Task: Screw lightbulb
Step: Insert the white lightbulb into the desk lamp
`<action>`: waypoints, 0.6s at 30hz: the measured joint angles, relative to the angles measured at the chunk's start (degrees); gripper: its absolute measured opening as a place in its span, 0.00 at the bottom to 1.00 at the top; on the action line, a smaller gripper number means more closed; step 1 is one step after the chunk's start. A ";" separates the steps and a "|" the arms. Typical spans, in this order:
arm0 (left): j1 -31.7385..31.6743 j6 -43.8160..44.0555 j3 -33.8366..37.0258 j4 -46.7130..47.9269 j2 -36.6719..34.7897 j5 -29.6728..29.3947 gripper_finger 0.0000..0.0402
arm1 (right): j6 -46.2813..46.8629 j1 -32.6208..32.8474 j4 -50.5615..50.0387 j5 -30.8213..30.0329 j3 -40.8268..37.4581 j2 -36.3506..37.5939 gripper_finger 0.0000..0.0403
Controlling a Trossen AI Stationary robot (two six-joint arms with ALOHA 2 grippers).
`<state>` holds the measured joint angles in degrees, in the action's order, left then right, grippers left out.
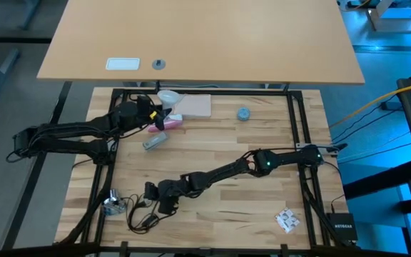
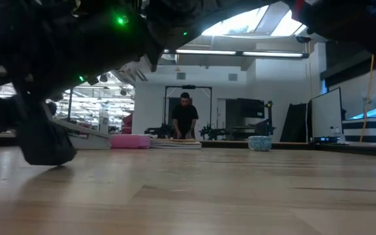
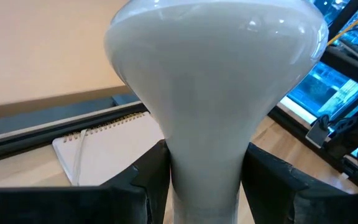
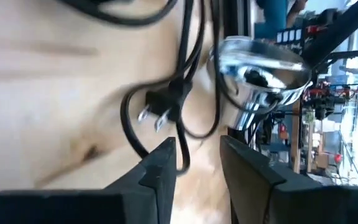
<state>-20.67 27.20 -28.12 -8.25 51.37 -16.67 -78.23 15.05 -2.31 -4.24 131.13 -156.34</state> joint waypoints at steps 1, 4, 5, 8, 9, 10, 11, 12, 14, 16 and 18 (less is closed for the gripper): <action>0.00 0.02 0.00 0.36 0.00 0.00 0.39 | -1.32 0.01 -0.84 -1.12 0.00 0.07 0.34; 0.00 0.03 0.00 0.46 0.00 0.00 0.39 | -5.70 0.65 -2.05 -6.22 0.02 0.10 0.34; 0.00 0.03 0.00 0.41 0.00 0.00 0.39 | -7.06 0.99 -1.99 -8.23 0.02 0.10 0.35; 0.00 0.03 0.00 0.44 0.00 0.00 0.39 | -12.17 2.01 -1.79 -12.84 0.02 0.12 0.35; 0.00 0.04 0.00 0.44 0.00 0.00 0.39 | -13.74 2.37 -1.85 -13.82 0.02 0.12 0.35; 0.00 0.23 0.00 0.44 0.00 0.00 0.39 | -14.85 2.67 -2.04 -14.39 0.02 0.12 0.35; 0.00 0.60 0.00 0.42 0.00 0.00 0.39 | -15.26 2.72 -2.42 -14.72 0.02 0.12 0.35; 0.00 1.00 0.00 0.44 0.00 0.00 0.39 | -15.35 2.82 -3.20 -14.58 0.05 0.18 0.35; 0.00 1.98 0.00 0.41 0.00 0.00 0.39 | -15.29 2.97 -5.98 -13.50 0.13 0.32 0.35; 0.00 2.38 0.00 0.44 0.00 0.00 0.39 | -15.22 2.89 -8.37 -13.15 0.24 0.42 0.35; 0.00 2.53 0.00 0.40 0.02 0.00 0.39 | -15.15 2.66 -10.17 -13.08 0.24 0.50 0.35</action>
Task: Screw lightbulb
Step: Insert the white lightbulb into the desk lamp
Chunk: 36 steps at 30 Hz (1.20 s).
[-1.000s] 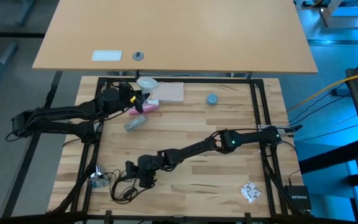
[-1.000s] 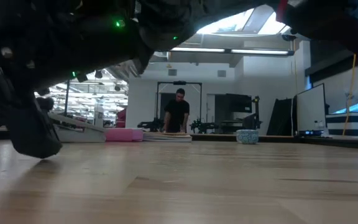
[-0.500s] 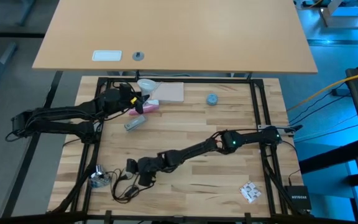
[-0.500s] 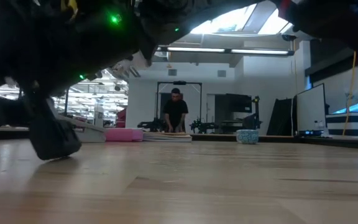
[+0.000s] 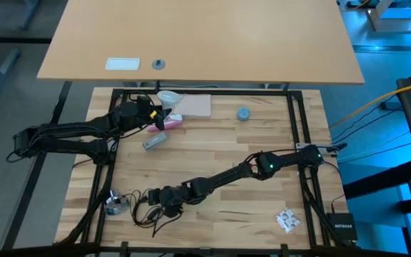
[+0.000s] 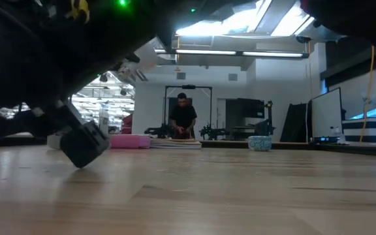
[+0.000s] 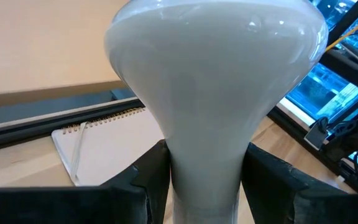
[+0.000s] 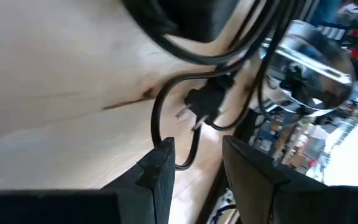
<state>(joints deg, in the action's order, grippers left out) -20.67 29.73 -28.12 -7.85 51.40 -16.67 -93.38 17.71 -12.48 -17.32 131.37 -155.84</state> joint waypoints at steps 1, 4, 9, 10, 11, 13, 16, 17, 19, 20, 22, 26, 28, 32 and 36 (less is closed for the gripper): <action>0.00 0.11 0.00 -0.04 0.00 0.00 0.39 | 0.08 -0.13 -0.54 0.49 0.00 0.01 0.35; 0.00 0.29 0.00 -0.03 0.00 0.00 0.39 | 0.17 -0.57 -1.32 1.47 -0.01 0.01 0.35; 0.00 0.65 0.00 -0.04 0.00 0.00 0.39 | -0.43 -1.07 -6.40 -1.55 -0.02 0.01 0.35; 0.00 0.67 0.00 -0.03 0.00 0.00 0.39 | -1.08 -1.22 -8.54 -1.89 -0.01 0.01 0.35; 0.00 0.67 0.00 -0.03 0.00 0.00 0.39 | -1.63 -1.37 -10.64 -2.22 -0.04 0.01 0.35; 0.00 0.67 0.00 -0.03 0.00 0.00 0.39 | -1.84 -1.54 -13.35 -2.79 0.02 0.05 0.35; 0.00 0.64 0.00 -0.03 0.00 0.00 0.39 | -0.83 -1.68 -15.19 -5.55 -0.07 0.07 0.35; 0.00 0.69 0.00 -0.02 0.00 0.00 0.39 | -1.11 -1.64 -15.19 -6.83 -0.07 0.09 0.35; 0.00 0.93 0.00 -0.01 0.02 0.00 0.39 | -3.08 -1.57 -15.71 -9.59 -0.13 0.49 0.35; 0.00 0.93 0.00 -0.01 0.02 0.00 0.39 | -4.41 -1.57 -15.89 -11.29 -0.15 0.49 0.35; 0.00 0.95 0.00 -0.01 0.02 0.00 0.39 | -6.37 -1.57 -16.73 -15.67 -0.28 0.70 0.35; 0.00 0.95 0.00 0.03 0.02 0.00 0.39 | -7.49 -2.21 -22.45 -20.09 -0.35 1.35 0.35; 0.00 0.93 0.00 -0.03 0.02 0.00 0.39 | -7.11 -2.68 -26.17 -20.61 -0.35 1.84 0.35; 0.00 0.95 0.00 -0.02 0.02 0.00 0.39 | -3.06 -3.66 -32.77 -21.95 -0.15 2.17 0.35; 0.00 0.95 0.00 -0.04 0.02 0.00 0.39 | 2.02 -4.99 -41.79 -23.70 0.24 2.17 0.35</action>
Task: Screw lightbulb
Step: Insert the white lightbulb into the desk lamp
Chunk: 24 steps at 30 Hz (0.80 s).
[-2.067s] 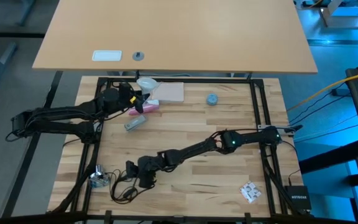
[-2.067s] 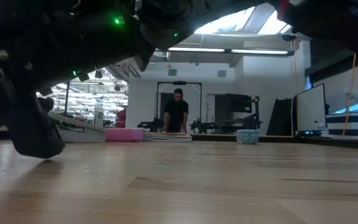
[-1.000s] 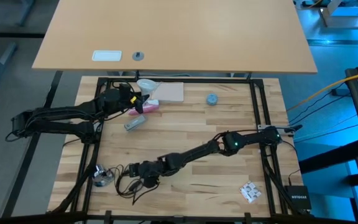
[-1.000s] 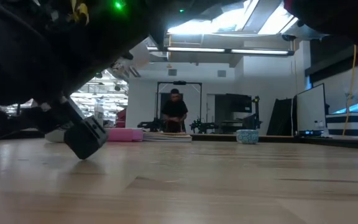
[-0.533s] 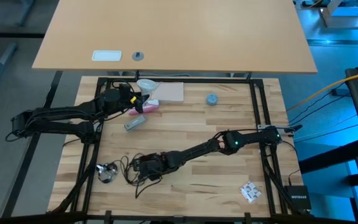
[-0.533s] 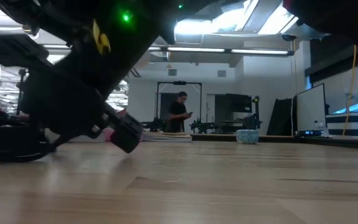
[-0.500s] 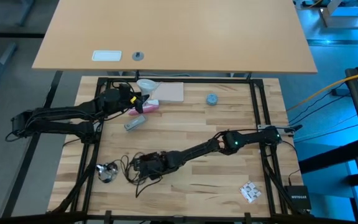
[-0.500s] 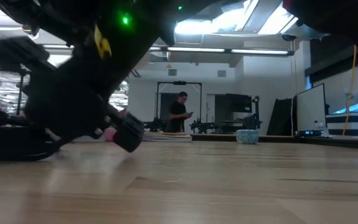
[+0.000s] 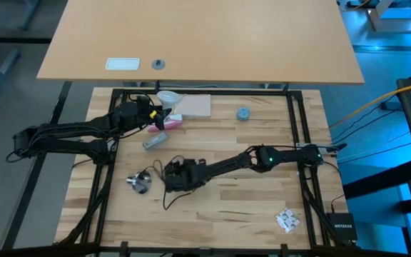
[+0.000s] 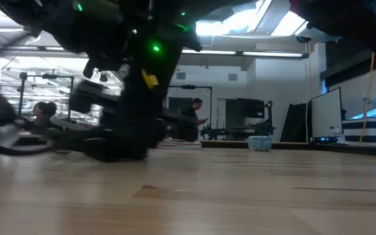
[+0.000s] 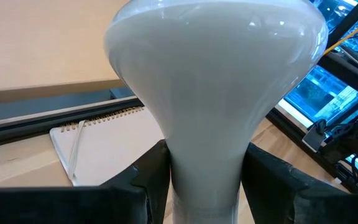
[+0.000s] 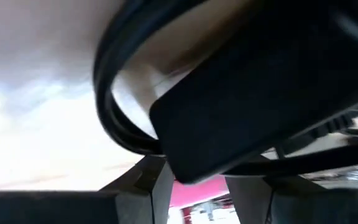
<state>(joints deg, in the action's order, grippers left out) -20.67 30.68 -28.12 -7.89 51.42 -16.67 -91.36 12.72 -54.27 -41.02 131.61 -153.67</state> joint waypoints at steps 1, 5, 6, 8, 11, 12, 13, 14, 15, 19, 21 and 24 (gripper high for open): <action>0.00 0.00 0.00 0.02 0.00 0.00 0.39 | 1.52 -0.26 -2.53 0.00 0.02 0.04 0.35; 0.00 -0.02 0.00 0.01 0.00 0.00 0.39 | 8.08 -1.27 -14.12 -0.03 0.02 0.09 0.35; 0.00 0.00 0.00 0.01 0.00 0.00 0.39 | 9.80 -1.57 -16.92 0.18 0.00 0.09 0.35; 0.00 0.00 0.00 0.02 0.00 0.00 0.39 | 13.18 -2.09 -22.24 1.93 -0.02 0.07 0.35; 0.00 0.00 0.00 0.01 0.00 0.00 0.39 | 17.80 -2.89 -27.55 5.25 -0.05 0.46 0.35; 0.00 0.00 0.00 0.01 0.00 0.00 0.39 | 18.88 -3.15 -28.44 6.19 -0.11 0.62 0.35; 0.00 -0.02 0.00 0.03 0.00 0.00 0.39 | 19.69 -3.37 -28.53 6.99 -0.10 0.85 0.35; 0.00 0.00 0.00 -0.01 0.00 0.00 0.39 | 20.55 -3.57 -28.43 7.71 -0.13 1.48 0.35; 0.00 0.00 0.00 0.04 0.00 0.00 0.39 | 20.97 -3.79 -28.39 8.69 -0.20 1.84 0.35; 0.00 -0.02 0.00 -0.01 0.00 0.00 0.39 | 21.94 -4.35 -28.62 12.96 -0.47 4.60 0.35; 0.00 -0.02 0.00 0.01 0.00 0.00 0.39 | 22.14 -4.35 -28.29 16.41 -0.46 6.68 0.35; 0.00 -0.02 0.00 -0.01 0.00 0.00 0.39 | 22.17 -4.66 -28.13 23.38 -0.32 10.39 0.35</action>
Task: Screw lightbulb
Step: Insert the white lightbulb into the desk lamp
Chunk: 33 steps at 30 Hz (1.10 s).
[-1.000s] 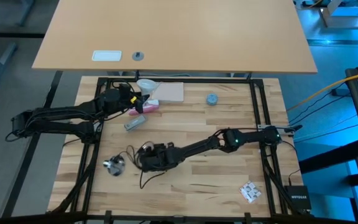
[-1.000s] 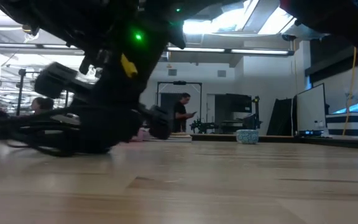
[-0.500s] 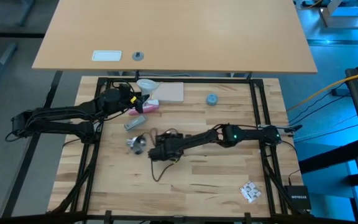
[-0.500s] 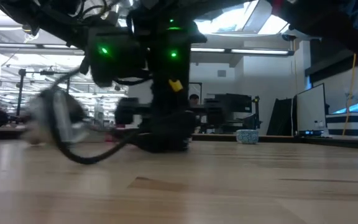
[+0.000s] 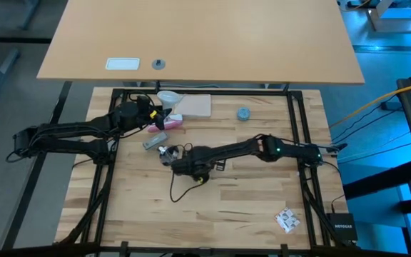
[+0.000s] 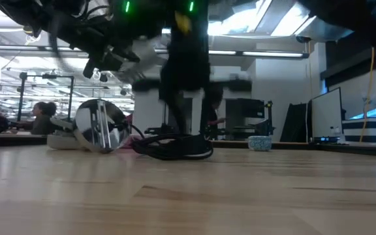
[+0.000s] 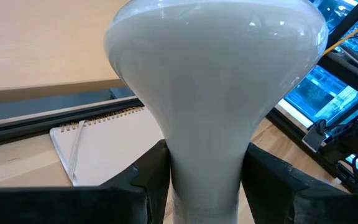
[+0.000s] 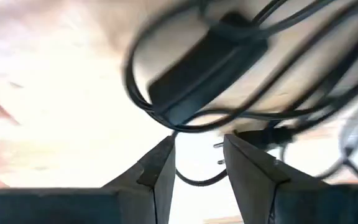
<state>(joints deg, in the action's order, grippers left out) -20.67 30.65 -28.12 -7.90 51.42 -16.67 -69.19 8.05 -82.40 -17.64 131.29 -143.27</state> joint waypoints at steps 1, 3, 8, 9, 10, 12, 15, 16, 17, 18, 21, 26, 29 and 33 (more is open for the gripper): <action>0.00 -0.01 0.00 0.04 0.00 0.00 0.39 | 0.00 -0.21 0.21 2.02 0.07 1.07 0.35; 0.00 -0.33 0.00 0.03 0.00 0.00 0.39 | 0.00 -0.39 0.85 4.64 0.06 3.15 0.35; 0.00 -0.67 0.00 0.02 0.00 0.00 0.39 | -0.02 -1.18 4.30 5.80 0.15 9.06 0.35; 0.00 -0.66 0.00 0.02 0.00 0.00 0.39 | -0.03 -1.45 6.00 5.91 0.19 10.04 0.35; 0.00 -0.68 0.00 0.00 0.00 0.00 0.39 | -0.04 -1.73 7.96 6.31 0.19 10.69 0.35; 0.00 -0.68 0.00 0.01 0.00 -0.01 0.39 | -0.08 -2.43 12.61 8.46 0.19 11.23 0.35; 0.00 -0.66 0.00 0.00 0.00 0.00 0.39 | -1.46 -3.77 19.48 15.72 0.19 11.07 0.35; 0.00 -0.66 0.00 0.02 0.00 0.00 0.39 | -1.87 -4.16 21.85 18.40 0.19 10.78 0.35; 0.00 -0.66 0.00 0.00 0.00 -0.01 0.39 | -2.07 -4.55 24.25 20.52 0.22 10.30 0.35; 0.00 -0.66 0.00 0.01 0.00 0.00 0.39 | -2.30 -4.92 26.38 21.84 0.23 9.62 0.35; 0.00 -0.66 0.00 0.02 0.00 0.00 0.39 | -3.38 -5.84 32.52 22.12 0.21 7.13 0.35; -0.30 -1.14 -0.02 1.25 -0.02 -0.55 0.39 | -6.09 -7.13 38.56 20.30 0.23 4.11 0.35; -0.44 -1.11 -0.02 1.54 -0.02 -0.62 0.39 | -6.14 -7.55 39.92 18.07 0.23 2.40 0.35; -0.44 -1.09 -0.02 1.68 -0.02 -0.65 0.39 | -6.24 -8.42 42.55 17.22 0.26 1.78 0.35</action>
<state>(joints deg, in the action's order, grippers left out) -21.10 29.56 -28.14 -6.22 51.40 -17.32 -75.42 -0.36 -39.85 -0.41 131.55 -141.49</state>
